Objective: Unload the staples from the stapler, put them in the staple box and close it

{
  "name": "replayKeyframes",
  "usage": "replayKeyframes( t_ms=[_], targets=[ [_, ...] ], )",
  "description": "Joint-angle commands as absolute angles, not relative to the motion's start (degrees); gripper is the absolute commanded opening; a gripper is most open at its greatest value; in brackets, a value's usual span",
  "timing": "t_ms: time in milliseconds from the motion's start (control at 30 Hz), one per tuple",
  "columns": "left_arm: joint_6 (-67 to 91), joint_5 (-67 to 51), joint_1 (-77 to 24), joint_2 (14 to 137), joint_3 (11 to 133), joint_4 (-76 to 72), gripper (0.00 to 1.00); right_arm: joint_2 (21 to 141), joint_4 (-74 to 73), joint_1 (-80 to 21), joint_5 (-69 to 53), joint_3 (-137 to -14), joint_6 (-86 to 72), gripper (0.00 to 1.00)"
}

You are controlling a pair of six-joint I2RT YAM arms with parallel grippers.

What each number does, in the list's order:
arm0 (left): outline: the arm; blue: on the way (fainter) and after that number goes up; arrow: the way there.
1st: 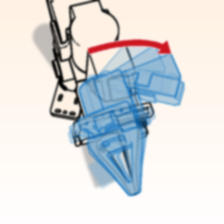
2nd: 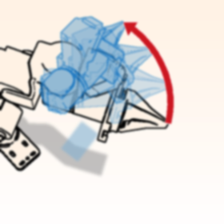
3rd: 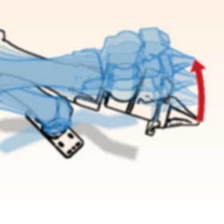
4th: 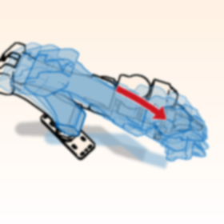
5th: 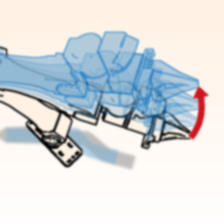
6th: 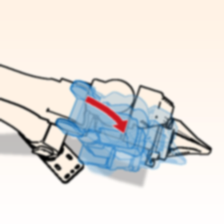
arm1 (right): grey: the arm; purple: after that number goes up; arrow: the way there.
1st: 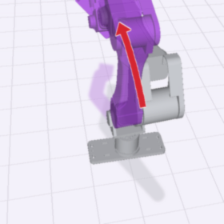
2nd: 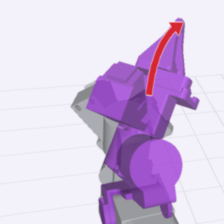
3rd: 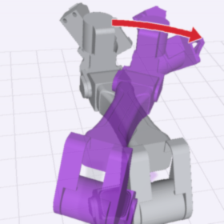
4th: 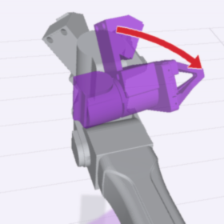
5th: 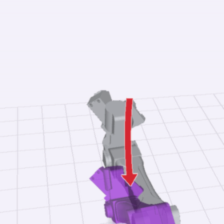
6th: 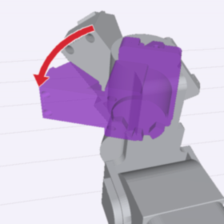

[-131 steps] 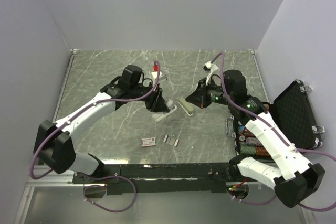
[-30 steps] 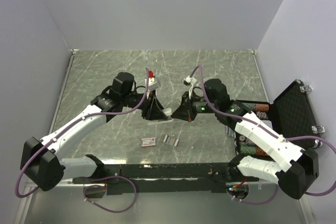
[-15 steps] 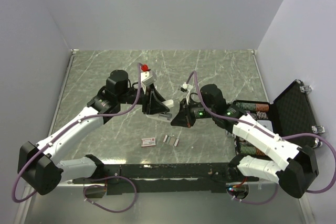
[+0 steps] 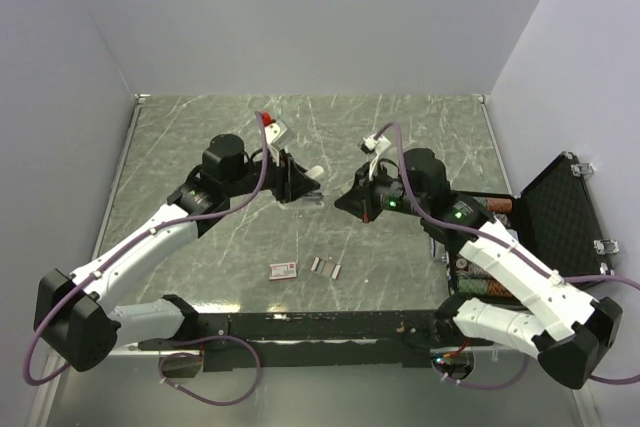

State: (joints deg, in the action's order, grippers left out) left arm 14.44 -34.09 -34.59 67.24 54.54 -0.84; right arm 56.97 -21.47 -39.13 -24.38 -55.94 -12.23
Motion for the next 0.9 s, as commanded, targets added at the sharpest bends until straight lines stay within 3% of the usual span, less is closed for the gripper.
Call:
replayKeyframes(
  t_ms=[0, 400, 867],
  targets=[
    [17.8, -22.2, -34.7, 67.2, 55.0, -5.5, 0.01, 59.7, -16.0, -39.4, -17.4, -58.1, -12.5, 0.00],
    [27.9, -8.1, -34.7, 67.6, 51.6, -9.1, 0.01, 69.2, 5.4, -39.3, -9.1, -56.6, -21.1, 0.00],
    [31.2, -5.0, -34.7, 66.7, 49.4, -12.1, 0.01, 75.8, 8.3, -39.4, -11.6, -59.2, -23.0, 0.00]
  ],
)
